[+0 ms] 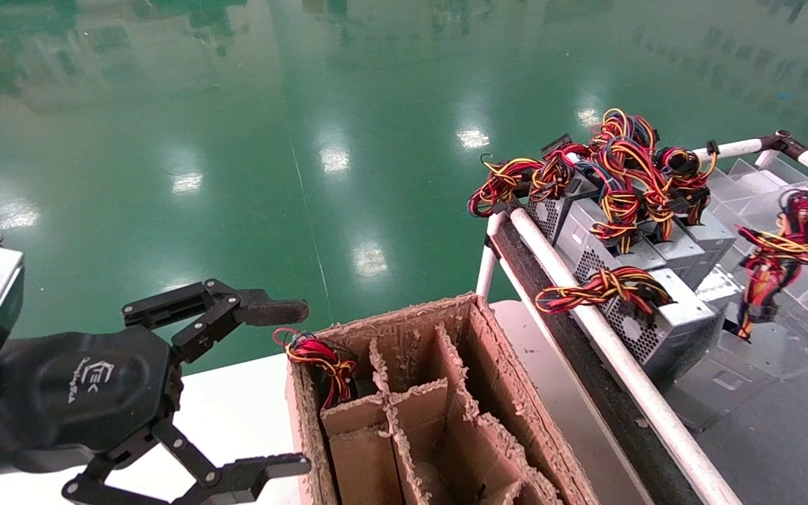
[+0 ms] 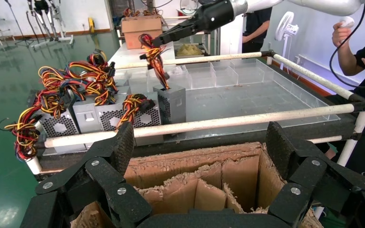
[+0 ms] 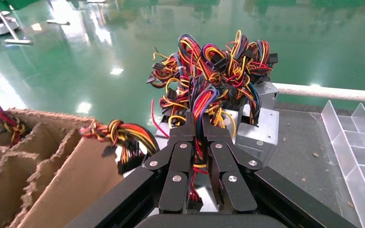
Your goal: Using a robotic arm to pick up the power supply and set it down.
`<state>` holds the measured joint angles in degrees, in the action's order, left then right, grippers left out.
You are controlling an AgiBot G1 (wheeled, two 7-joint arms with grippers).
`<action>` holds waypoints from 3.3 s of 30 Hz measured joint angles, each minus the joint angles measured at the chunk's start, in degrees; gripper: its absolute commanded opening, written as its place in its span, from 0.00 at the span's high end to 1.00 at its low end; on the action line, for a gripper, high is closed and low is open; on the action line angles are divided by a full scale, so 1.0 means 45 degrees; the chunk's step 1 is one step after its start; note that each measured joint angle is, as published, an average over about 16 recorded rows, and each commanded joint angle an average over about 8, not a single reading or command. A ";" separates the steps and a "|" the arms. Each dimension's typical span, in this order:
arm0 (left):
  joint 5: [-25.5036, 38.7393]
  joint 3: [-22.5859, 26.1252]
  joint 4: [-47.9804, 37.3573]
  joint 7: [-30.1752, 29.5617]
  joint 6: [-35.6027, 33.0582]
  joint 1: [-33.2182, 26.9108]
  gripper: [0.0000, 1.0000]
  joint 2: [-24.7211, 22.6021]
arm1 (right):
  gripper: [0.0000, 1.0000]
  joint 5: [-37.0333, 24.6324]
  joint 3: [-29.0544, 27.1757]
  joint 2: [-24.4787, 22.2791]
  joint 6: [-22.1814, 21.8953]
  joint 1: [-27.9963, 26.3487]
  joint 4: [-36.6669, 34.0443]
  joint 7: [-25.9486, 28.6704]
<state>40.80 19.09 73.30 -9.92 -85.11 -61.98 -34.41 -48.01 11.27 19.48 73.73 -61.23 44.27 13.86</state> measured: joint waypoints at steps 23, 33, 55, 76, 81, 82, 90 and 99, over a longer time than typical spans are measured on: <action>-0.0008 0.0012 0.0000 0.0006 0.0005 -0.0003 0.00 0.0005 | 1.00 -0.1707 0.0986 0.1382 -0.0157 -0.2651 -0.0575 0.0195; -0.0012 0.0018 0.0000 0.0009 0.0007 -0.0004 0.00 0.0007 | 0.64 -0.2479 0.1529 0.2255 0.0291 -0.3949 -0.1621 0.0003; -0.0006 0.0009 0.0001 0.0004 0.0004 -0.0001 0.00 0.0004 | 0.00 -0.2654 0.1624 0.2543 0.1468 -0.5602 -0.3806 -0.0711; 0.0083 -0.0122 0.0000 -0.0060 -0.0052 0.0031 0.00 -0.0048 | 0.00 -0.1146 0.0979 0.2599 0.1737 -0.4471 -0.1832 -0.1348; 0.0081 -0.0119 0.0000 -0.0059 -0.0051 0.0029 0.00 -0.0047 | 0.00 -0.0874 0.0987 0.2691 0.1836 -0.3996 -0.0930 -0.1277; 0.0080 -0.0118 0.0000 -0.0058 -0.0051 0.0029 0.00 -0.0047 | 0.00 -0.0821 0.0989 0.2710 0.1856 -0.3902 -0.0751 -0.1263; 0.0077 -0.0113 -0.0001 -0.0056 -0.0049 0.0028 0.00 -0.0045 | 0.00 -0.0385 0.1002 0.2858 0.2016 -0.3140 0.0696 -0.1149; 0.0074 -0.0108 -0.0001 -0.0053 -0.0047 0.0027 0.00 -0.0043 | 0.00 -0.0005 0.1014 0.2987 0.2155 -0.2475 0.1958 -0.1050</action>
<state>41.13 18.61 73.30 -10.16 -85.32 -61.86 -34.60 -48.03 15.83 32.92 83.43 -72.36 53.08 9.14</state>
